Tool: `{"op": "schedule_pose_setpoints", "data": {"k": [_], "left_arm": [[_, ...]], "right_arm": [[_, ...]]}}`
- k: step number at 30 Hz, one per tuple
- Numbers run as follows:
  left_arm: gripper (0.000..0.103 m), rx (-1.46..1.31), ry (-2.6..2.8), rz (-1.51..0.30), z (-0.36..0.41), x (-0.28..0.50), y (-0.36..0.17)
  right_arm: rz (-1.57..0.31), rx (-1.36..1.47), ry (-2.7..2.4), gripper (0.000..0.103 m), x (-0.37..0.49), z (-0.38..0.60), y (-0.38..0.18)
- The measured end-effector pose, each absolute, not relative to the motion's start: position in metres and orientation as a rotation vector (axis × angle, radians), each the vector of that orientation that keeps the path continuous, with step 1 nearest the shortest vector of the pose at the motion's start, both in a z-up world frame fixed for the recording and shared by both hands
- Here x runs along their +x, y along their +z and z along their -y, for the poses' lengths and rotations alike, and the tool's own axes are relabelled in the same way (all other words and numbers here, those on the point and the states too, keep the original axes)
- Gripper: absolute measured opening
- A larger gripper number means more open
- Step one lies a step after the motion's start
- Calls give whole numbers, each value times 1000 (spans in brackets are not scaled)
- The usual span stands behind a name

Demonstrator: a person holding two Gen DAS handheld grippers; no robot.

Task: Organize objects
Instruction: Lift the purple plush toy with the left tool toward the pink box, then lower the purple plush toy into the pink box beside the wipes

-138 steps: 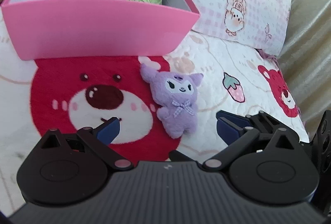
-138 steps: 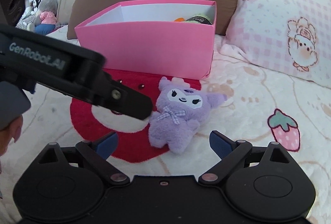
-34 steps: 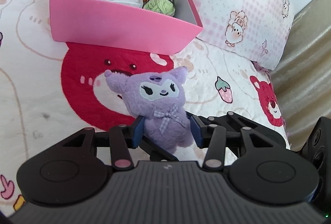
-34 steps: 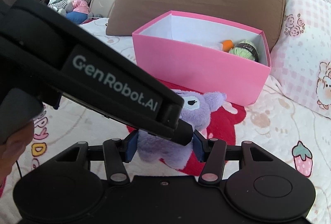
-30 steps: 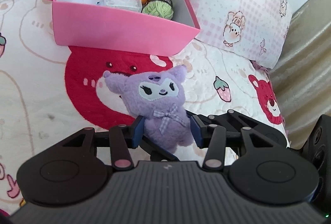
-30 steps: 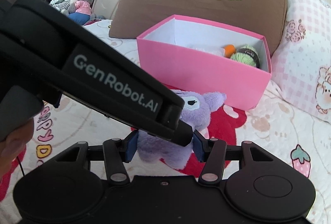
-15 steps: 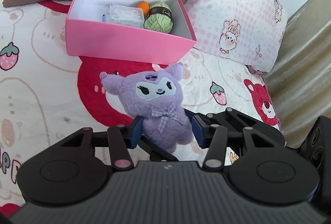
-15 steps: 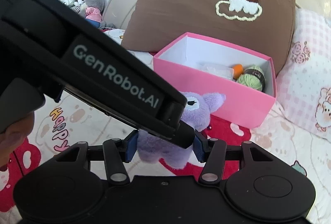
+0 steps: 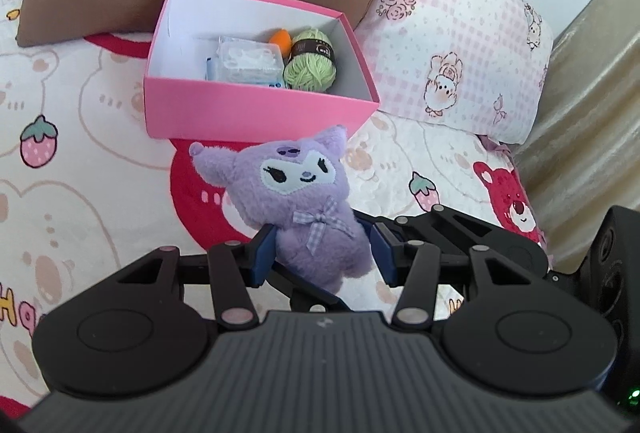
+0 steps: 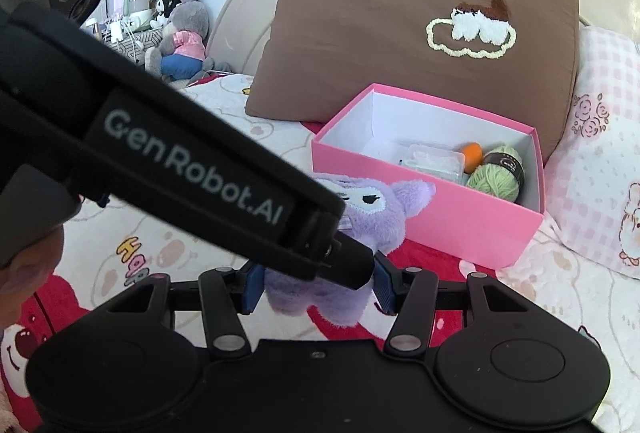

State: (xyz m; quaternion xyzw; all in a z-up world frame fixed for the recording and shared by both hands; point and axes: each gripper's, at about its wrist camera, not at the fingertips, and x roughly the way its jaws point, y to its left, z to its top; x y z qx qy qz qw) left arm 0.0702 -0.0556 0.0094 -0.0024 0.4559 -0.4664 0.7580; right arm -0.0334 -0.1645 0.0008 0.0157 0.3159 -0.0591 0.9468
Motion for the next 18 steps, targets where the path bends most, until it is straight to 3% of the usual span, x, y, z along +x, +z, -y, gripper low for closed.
{"op": "schedule_pose_setpoints", "data": {"k": [18], "left_arm": [[49, 15, -1036, -919, 71, 130, 54]], "right_arm": [[-541, 111, -81, 58, 19, 202, 29]]}}
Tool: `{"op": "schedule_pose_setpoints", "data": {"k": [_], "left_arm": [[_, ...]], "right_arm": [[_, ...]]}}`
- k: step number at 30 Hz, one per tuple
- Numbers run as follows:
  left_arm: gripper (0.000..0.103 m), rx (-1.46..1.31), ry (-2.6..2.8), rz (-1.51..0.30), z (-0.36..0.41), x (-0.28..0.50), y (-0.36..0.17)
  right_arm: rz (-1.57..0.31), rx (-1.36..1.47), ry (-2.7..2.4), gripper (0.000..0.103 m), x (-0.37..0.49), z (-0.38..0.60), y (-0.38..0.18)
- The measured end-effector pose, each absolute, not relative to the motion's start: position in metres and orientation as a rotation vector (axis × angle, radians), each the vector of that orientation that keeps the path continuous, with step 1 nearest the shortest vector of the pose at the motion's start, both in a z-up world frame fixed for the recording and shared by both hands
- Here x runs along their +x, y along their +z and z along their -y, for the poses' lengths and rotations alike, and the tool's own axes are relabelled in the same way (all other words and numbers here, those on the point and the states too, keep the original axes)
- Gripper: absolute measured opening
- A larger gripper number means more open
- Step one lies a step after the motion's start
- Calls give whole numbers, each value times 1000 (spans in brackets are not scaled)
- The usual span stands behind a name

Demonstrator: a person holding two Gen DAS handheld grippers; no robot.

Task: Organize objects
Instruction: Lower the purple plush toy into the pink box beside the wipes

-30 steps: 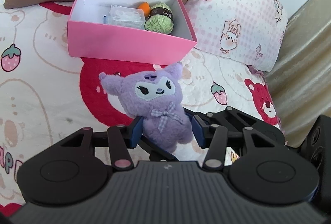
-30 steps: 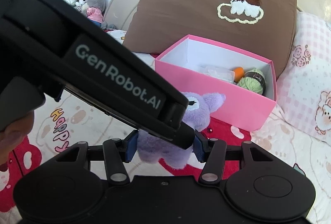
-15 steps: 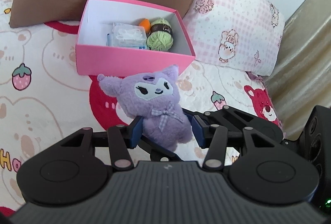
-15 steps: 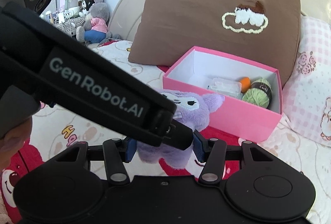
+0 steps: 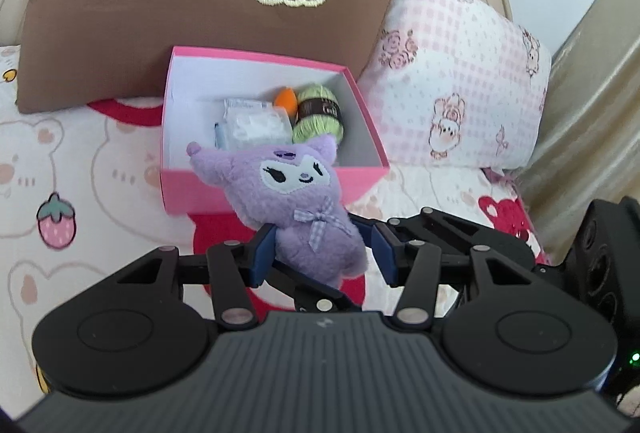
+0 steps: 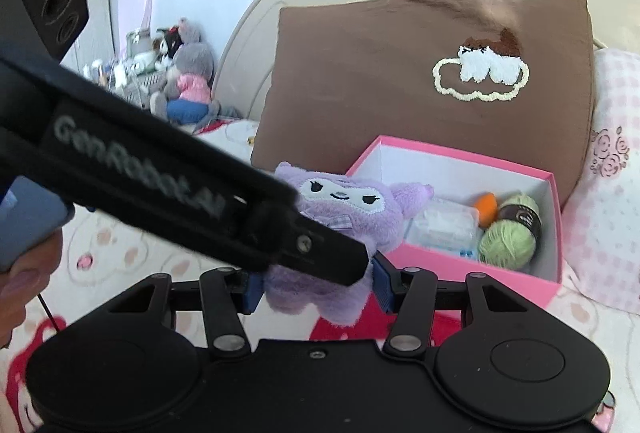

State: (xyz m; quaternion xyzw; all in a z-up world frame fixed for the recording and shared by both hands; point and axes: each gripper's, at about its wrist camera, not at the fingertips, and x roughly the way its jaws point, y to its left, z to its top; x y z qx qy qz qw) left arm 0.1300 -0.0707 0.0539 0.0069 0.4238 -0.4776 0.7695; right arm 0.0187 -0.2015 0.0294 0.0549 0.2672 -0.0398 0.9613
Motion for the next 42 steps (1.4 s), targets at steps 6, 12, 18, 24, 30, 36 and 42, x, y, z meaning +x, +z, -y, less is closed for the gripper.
{"op": "schedule_pose_setpoints", "data": {"k": [6, 12, 18, 24, 30, 36, 42], "left_arm": [[49, 58, -1017, -922, 96, 164, 54], [49, 117, -969, -926, 130, 202, 51], [49, 140, -925, -935, 160, 247, 45], [49, 137, -901, -983, 192, 290, 36], [49, 170, -860, -1052, 217, 318, 13], [49, 234, -840, -1084, 232, 333, -7], [48, 268, -862, -1099, 237, 343, -18]], "right_arm": [[-540, 120, -58, 58, 54, 228, 28], [-554, 141, -58, 58, 95, 252, 26], [-569, 183, -50, 58, 141, 279, 22], [-612, 192, -53, 57, 183, 306, 16], [-679, 289, -47, 57, 211, 325, -5], [-745, 325, -42, 57, 232, 330, -22], [-773, 422, -39, 57, 239, 340, -33]]}}
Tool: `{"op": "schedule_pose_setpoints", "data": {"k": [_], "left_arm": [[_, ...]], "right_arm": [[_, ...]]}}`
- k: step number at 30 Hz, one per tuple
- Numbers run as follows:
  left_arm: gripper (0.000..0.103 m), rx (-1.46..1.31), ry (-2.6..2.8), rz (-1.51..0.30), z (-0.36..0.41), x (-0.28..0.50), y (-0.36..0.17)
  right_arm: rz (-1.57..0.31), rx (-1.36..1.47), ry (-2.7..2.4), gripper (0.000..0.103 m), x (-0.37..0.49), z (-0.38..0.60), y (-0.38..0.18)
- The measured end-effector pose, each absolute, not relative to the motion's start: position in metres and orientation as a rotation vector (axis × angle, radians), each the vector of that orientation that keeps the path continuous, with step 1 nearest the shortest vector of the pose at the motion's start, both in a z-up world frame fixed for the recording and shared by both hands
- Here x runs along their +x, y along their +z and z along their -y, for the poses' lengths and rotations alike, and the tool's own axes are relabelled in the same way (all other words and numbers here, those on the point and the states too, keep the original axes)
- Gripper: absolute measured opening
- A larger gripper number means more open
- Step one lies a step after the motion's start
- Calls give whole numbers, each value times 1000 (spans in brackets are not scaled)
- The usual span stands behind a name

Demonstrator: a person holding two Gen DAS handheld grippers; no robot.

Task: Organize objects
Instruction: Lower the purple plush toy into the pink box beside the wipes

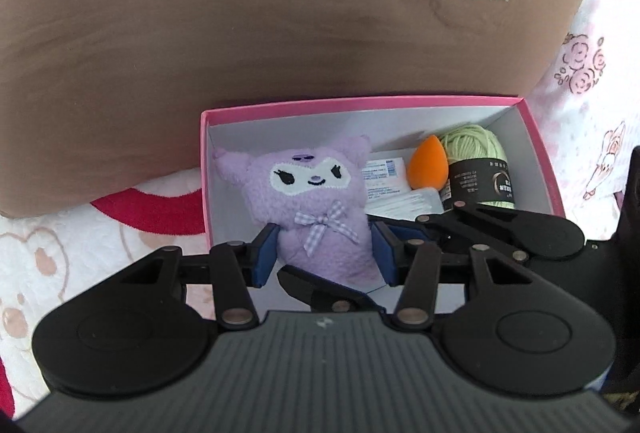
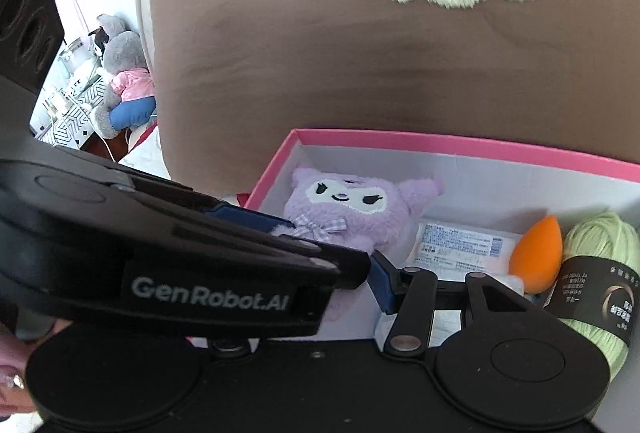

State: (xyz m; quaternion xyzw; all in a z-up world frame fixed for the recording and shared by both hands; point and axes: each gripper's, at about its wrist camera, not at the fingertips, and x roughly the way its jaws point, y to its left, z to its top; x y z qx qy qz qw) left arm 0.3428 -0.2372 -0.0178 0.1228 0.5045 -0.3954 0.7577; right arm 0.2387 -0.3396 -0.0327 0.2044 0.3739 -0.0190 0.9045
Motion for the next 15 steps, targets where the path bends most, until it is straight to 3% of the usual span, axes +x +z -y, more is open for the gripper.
{"op": "schedule_pose_setpoints", "data": {"k": [15], "left_arm": [[48, 235, -807, -1119, 237, 354, -40]], "right_arm": [[-769, 457, -65, 59, 252, 341, -57]]}}
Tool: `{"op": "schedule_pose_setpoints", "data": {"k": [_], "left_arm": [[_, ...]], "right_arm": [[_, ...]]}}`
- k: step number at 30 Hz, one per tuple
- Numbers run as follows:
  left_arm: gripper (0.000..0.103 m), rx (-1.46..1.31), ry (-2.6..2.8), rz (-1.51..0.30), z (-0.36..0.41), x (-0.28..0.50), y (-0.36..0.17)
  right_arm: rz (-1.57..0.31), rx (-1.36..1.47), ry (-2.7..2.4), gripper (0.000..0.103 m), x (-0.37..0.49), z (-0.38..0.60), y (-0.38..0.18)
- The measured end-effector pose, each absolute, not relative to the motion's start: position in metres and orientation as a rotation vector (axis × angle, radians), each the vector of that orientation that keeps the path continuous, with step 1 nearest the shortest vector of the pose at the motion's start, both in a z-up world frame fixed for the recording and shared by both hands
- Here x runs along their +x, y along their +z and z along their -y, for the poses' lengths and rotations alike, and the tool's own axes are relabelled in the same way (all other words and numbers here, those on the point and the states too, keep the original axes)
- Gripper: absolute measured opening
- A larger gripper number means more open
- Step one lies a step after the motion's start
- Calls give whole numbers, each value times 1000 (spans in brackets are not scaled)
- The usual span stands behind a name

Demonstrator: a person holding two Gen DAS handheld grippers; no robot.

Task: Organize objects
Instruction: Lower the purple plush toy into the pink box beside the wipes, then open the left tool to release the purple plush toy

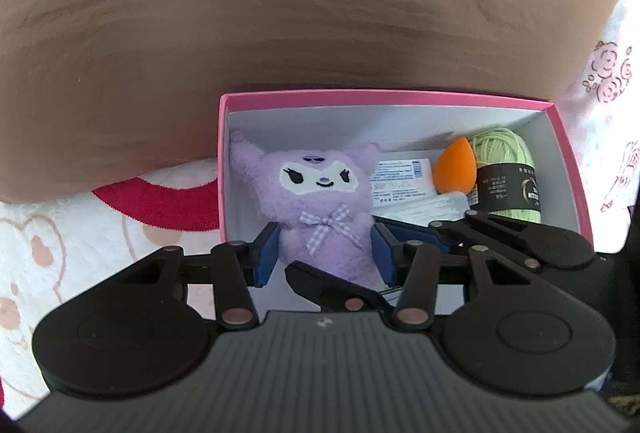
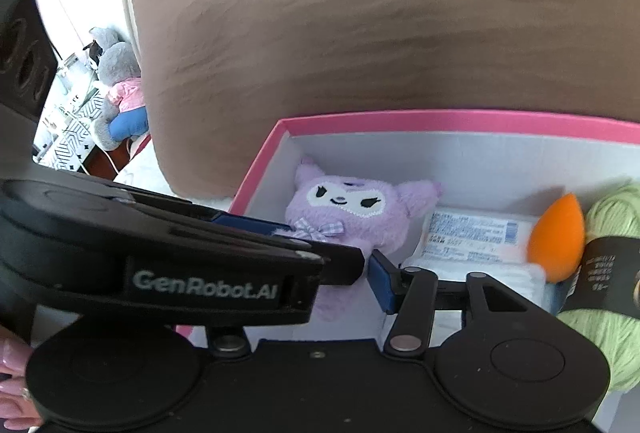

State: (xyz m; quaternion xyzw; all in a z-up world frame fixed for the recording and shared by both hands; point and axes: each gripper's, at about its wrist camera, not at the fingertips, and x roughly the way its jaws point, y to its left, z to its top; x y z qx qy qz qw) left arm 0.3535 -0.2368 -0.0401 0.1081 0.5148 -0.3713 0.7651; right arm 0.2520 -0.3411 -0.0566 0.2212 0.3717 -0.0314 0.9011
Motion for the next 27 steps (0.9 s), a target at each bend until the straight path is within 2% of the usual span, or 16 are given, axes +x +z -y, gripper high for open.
{"op": "schedule_pose_setpoints", "data": {"k": [4, 12, 27], "left_arm": [[44, 241, -784, -1099, 240, 352, -44], [44, 260, -762, -1048, 239, 347, -43], [44, 228, -787, -1019, 204, 325, -14]], "right_arm": [[-824, 421, -72, 58, 262, 337, -64], [-861, 423, -70, 58, 261, 341, -63], [-792, 309, -81, 59, 211, 331, -36]]}}
